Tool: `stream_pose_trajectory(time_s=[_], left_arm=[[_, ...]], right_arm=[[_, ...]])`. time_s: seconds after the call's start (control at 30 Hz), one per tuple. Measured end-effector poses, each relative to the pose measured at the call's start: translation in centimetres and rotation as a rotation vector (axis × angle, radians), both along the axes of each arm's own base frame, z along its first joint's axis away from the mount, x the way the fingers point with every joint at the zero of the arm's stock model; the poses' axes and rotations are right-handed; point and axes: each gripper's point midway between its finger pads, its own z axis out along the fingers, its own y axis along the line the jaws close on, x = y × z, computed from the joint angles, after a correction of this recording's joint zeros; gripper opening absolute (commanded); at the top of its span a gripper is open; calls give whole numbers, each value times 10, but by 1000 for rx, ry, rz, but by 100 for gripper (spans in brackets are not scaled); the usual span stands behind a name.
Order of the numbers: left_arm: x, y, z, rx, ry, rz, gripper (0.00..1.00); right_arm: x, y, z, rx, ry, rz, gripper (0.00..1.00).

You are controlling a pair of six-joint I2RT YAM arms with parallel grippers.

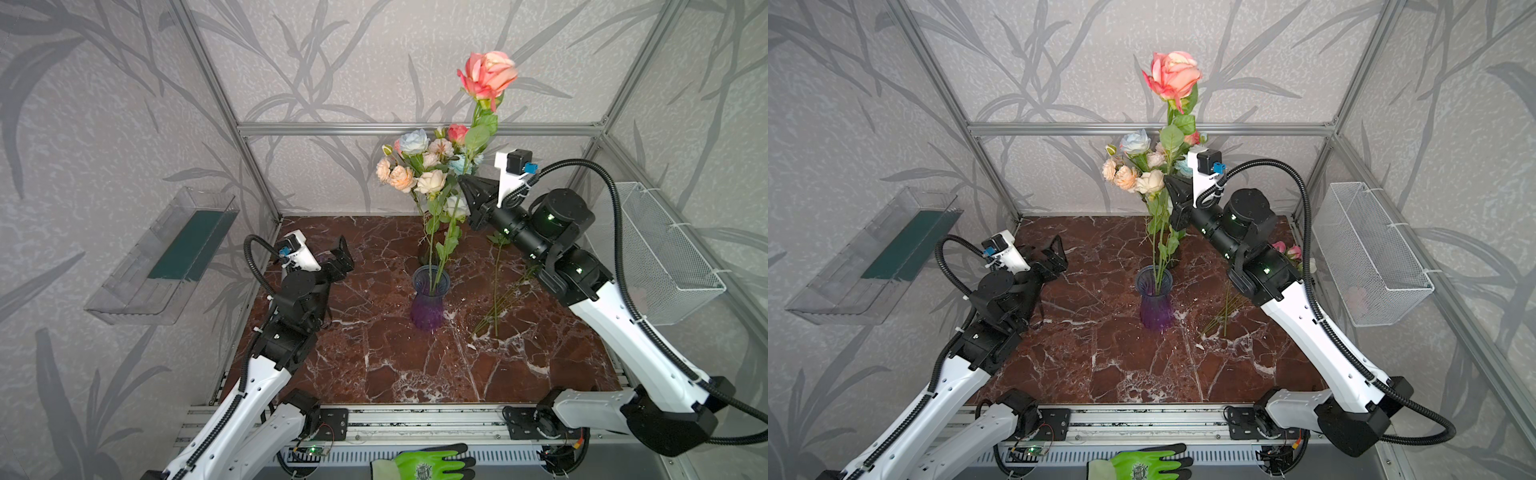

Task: Arrange flowers in a vase
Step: Place the flower in the vase.

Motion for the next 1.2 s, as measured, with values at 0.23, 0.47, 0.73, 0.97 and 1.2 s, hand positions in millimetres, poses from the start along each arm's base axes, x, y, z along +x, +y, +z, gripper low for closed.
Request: stream_pose_trajectory(time_s=[0.23, 0.47, 0.73, 0.97, 1.2], left_arm=[[7, -9, -11, -13, 32, -36, 93], [8, -16, -13, -38, 40, -74, 93], [17, -44, -24, -78, 69, -205, 92], [25, -62, -44, -87, 134, -282, 91], [29, -69, -53, -89, 163, -309, 91]], right_arm=[[19, 23, -33, -55, 24, 20, 0], [11, 41, -103, -121, 108, 73, 4], [-9, 57, -190, -193, 249, 141, 9], [-24, 45, -192, -154, 276, 132, 25], [-30, 35, -191, -140, 286, 114, 37]])
